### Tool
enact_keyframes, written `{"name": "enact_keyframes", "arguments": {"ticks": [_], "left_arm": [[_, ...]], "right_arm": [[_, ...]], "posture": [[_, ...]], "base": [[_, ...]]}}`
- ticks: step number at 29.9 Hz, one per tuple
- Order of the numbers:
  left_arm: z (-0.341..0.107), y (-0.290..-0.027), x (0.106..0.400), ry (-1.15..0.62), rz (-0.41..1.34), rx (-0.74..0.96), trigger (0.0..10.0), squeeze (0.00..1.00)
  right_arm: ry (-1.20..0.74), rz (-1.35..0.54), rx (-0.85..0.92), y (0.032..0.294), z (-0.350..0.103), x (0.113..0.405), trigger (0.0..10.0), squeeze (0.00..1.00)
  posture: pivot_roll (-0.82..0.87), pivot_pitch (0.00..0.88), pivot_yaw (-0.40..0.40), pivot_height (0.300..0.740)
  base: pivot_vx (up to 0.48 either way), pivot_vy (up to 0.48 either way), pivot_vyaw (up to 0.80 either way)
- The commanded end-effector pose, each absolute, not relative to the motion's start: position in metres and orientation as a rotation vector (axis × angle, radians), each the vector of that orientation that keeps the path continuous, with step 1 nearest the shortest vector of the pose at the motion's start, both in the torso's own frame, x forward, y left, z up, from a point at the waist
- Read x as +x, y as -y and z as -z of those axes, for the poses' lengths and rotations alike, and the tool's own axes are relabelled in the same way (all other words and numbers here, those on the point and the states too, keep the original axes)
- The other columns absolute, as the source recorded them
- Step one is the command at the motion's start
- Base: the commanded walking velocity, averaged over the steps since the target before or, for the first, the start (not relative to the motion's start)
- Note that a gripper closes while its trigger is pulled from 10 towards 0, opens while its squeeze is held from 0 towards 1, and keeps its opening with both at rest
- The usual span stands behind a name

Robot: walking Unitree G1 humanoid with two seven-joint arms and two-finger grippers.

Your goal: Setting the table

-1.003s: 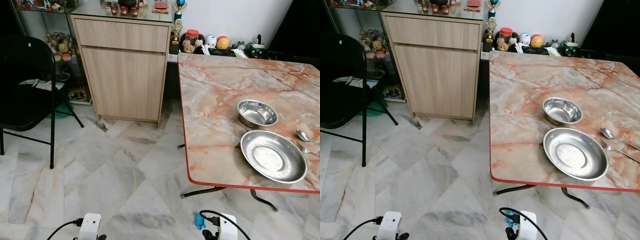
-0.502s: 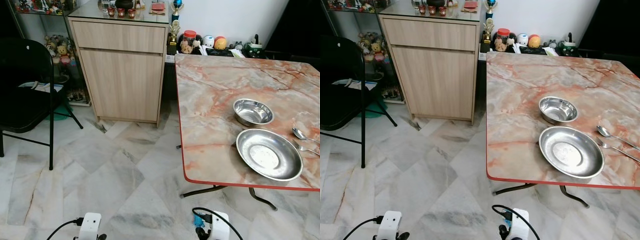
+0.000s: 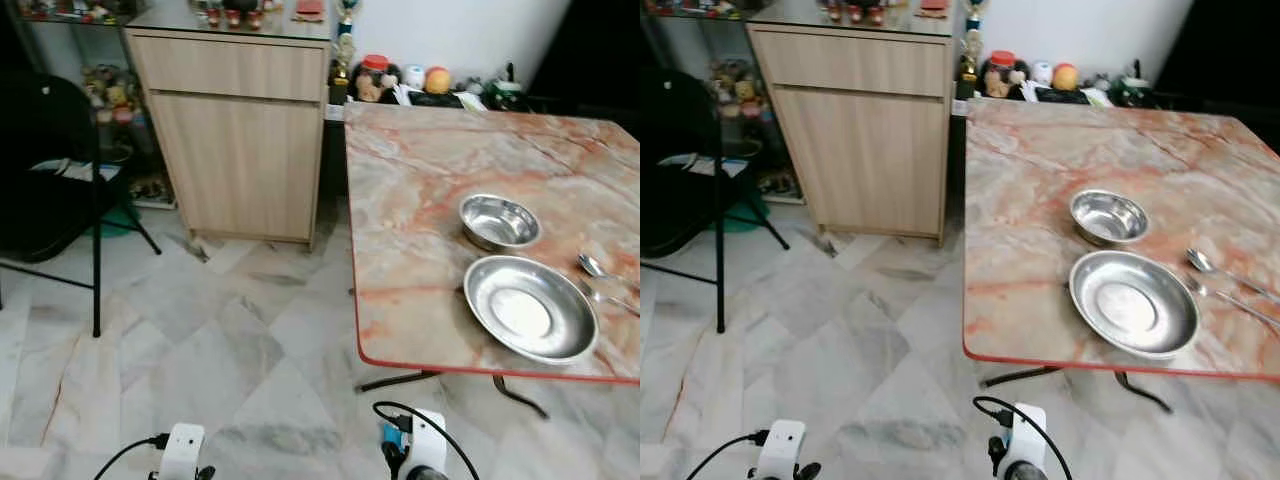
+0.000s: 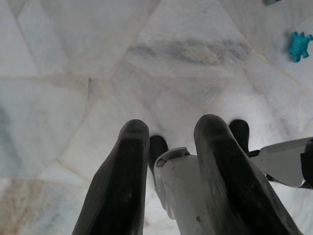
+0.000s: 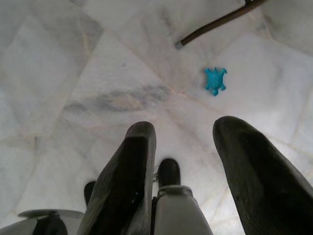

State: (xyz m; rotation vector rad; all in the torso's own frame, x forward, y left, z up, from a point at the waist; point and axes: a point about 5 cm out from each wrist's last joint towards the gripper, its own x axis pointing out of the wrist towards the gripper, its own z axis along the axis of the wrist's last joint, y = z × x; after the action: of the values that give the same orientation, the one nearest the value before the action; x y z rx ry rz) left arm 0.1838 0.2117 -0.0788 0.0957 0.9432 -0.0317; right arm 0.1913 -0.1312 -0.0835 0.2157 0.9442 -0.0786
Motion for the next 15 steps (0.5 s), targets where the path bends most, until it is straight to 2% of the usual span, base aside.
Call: {"name": "enact_keyframes", "arguments": {"ticks": [1, 7, 11, 15], "left_arm": [[0.0809, -0.2092, 0.1804, -0.953, 0.043, 0.097, 10.0, 0.00], [0.0819, -0.2084, 0.1786, -0.956, 0.047, 0.094, 10.0, 0.00], [0.0826, -0.2079, 0.1772, -0.962, 0.055, 0.094, 10.0, 0.00], [0.0831, -0.2080, 0.1762, -0.965, 0.048, 0.080, 10.0, 0.00]], "right_arm": [[-0.948, 0.082, 0.206, 0.1346, 0.0847, 0.1889, 10.0, 0.00], [-0.949, 0.084, 0.206, 0.1359, 0.0851, 0.1880, 10.0, 0.00], [-0.949, 0.082, 0.206, 0.1363, 0.0852, 0.1878, 10.0, 0.00], [-0.950, 0.081, 0.205, 0.1368, 0.0853, 0.1877, 10.0, 0.00]], "posture": [[0.15, 0.009, -0.086, 0.736], [0.15, 0.011, -0.087, 0.736], [0.15, 0.012, -0.088, 0.736], [0.15, 0.014, -0.090, 0.736]], "base": [[0.000, -0.480, 0.00], [0.000, -0.480, 0.00], [0.000, -0.344, 0.00], [0.000, 0.000, 0.00]]}}
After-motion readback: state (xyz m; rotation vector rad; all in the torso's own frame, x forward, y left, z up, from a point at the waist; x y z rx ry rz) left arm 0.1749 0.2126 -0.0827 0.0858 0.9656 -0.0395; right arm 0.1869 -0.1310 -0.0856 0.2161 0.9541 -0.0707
